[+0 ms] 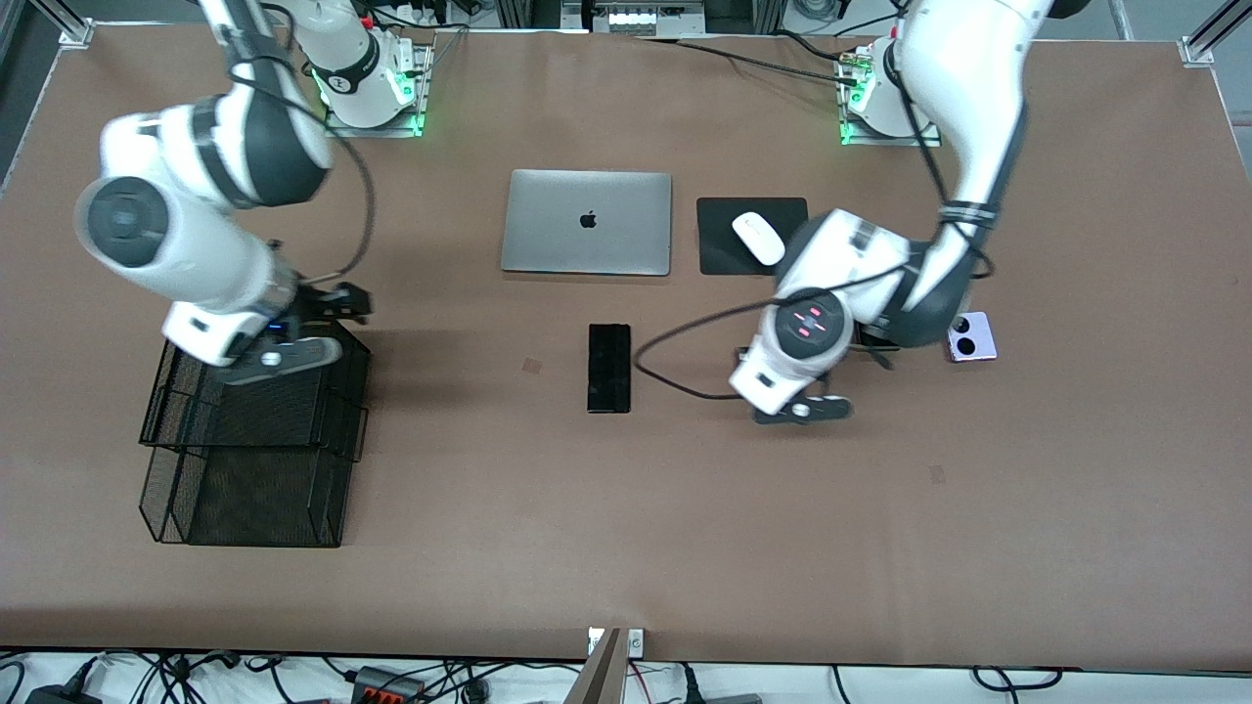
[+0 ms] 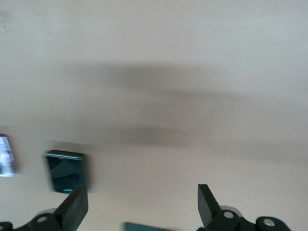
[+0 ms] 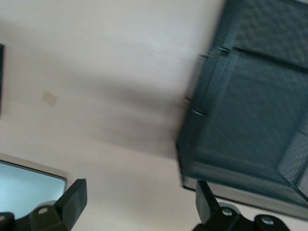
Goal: Place phones with both arms
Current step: 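Grasp the tall phone with the right gripper while the left gripper reaches the flip phone, then grasp the small black flip phone with the left gripper, then carry the tall phone into the basket while the left gripper moves the flip phone, then release the tall phone in the basket while the left gripper sets down the flip, then grasp the black flip with the right gripper while the left gripper reaches the white phone, then grasp the white flip phone with the left gripper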
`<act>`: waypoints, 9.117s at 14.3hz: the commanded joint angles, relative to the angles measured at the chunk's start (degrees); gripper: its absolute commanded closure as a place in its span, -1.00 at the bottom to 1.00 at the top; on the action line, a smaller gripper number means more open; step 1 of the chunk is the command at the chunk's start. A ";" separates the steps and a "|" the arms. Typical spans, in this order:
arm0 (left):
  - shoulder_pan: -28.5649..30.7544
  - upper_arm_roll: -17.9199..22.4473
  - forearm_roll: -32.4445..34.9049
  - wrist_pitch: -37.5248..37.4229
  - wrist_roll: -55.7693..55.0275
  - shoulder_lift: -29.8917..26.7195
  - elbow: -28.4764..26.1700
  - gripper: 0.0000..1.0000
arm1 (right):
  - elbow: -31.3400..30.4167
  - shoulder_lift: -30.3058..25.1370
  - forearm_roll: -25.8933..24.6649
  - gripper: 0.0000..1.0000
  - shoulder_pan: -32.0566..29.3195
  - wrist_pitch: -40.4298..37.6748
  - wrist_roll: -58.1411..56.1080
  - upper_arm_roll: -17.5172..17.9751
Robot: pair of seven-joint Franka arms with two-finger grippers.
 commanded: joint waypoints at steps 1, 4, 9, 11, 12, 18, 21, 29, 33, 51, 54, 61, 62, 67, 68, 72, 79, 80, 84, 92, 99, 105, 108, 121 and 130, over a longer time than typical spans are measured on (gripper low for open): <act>4.25 -1.32 1.45 -2.49 7.98 -3.27 -3.77 -1.00 | 5.55 6.33 0.04 -1.00 5.27 1.28 3.49 -0.28; 9.43 -1.67 1.45 -1.36 11.69 -6.70 -10.53 -1.00 | 7.83 12.30 -0.14 -1.00 11.69 6.10 9.65 -0.28; 13.84 -1.67 1.54 15.66 14.49 -10.48 -27.66 -1.00 | 14.77 22.15 -0.31 -1.00 21.09 15.42 24.58 -0.36; 15.43 -1.85 1.36 23.66 16.36 -11.80 -34.25 -1.00 | 15.75 25.05 -0.66 -1.00 23.21 18.15 30.30 -0.45; 15.60 -1.85 1.36 27.01 16.45 -12.06 -36.72 -1.00 | 15.75 26.02 -0.58 -1.00 23.66 19.81 31.89 -0.45; 17.00 -1.85 1.36 33.26 16.36 -12.24 -42.36 -1.00 | 15.84 30.69 -0.67 -1.00 25.16 24.67 39.47 -0.45; 17.36 -1.85 1.36 34.51 16.54 -12.24 -43.16 -1.00 | 16.19 32.36 -0.58 -1.00 25.33 26.85 39.55 -0.45; 17.36 -1.76 1.36 41.09 16.71 -11.01 -46.14 -0.92 | 16.54 34.82 -0.75 -1.00 26.21 29.15 40.87 -0.72; 17.36 -1.76 1.36 40.93 17.15 -11.45 -46.15 0.27 | 17.60 36.40 -0.84 -1.00 26.21 30.73 40.78 -0.72; 10.53 -10.81 -12.77 15.79 7.59 -7.78 -17.52 0.57 | 16.72 19.90 -7.52 0.59 16.21 7.73 28.33 -0.98; 3.67 -10.81 -13.22 15.96 -0.58 0.04 -7.15 0.58 | 11.39 13.66 -7.26 0.59 8.92 4.19 21.22 -0.98; -6.62 -10.81 -13.31 43.36 -7.18 11.21 -4.05 0.55 | 6.44 8.20 -5.25 0.59 -7.62 -5.02 9.23 -0.63; -8.11 -10.81 -13.40 45.13 -7.89 12.36 -3.87 0.56 | 6.52 7.76 -4.89 0.59 -8.24 -7.30 9.06 -0.72; -9.80 -10.81 -12.79 47.78 -7.46 15.80 -2.11 -0.88 | 6.44 8.80 -4.80 0.58 -10.44 -8.56 9.06 -0.80; -9.80 -10.81 -12.61 47.69 -7.20 15.45 -2.29 -1.00 | 6.44 9.50 -4.80 0.58 -10.70 -6.82 8.88 -0.80; -7.87 -9.76 -12.52 41.58 -7.63 9.14 -5.53 -1.00 | 6.44 12.76 -4.80 0.49 -11.67 -0.22 6.51 -0.80; 4.16 -8.88 4.93 0.36 -6.58 -2.04 -4.66 -1.00 | 10.02 10.48 -5.06 -1.00 -9.75 -2.92 6.42 -0.19; 6.53 -9.23 8.54 -2.81 -5.80 -2.74 -4.75 -1.00 | 12.48 10.39 -4.97 -1.00 -7.56 -4.59 6.59 -0.19; 17.50 -9.58 10.59 -6.18 9.64 -2.93 -5.63 -1.00 | 13.91 11.27 3.69 -1.00 1.67 -2.94 8.00 -0.28; 39.84 -13.19 10.50 5.32 20.14 -4.16 -18.62 -1.00 | 13.91 22.06 5.48 -1.00 15.47 13.04 13.52 -0.45; 44.17 -13.27 10.59 24.48 20.75 -10.48 -34.98 -1.00 | 13.56 28.23 4.87 -1.00 23.66 22.03 26.89 -0.72; 46.62 -13.19 10.59 33.08 20.93 -9.96 -40.15 -1.00 | 13.56 30.60 4.96 -1.00 26.03 22.64 28.64 -0.80; 47.24 -13.27 10.59 38.11 20.84 -9.70 -43.33 -1.00 | 13.73 31.31 4.87 -1.00 27.09 22.64 31.29 -0.80; 48.21 -17.12 10.51 31.65 27.35 -12.24 -40.54 0.57 | 13.99 32.80 4.52 0.59 27.09 25.99 30.24 -0.89; 42.70 -35.24 8.05 17.37 25.07 -7.60 -24.54 0.63 | 13.82 15.33 4.43 0.65 11.57 3.87 19.90 -3.00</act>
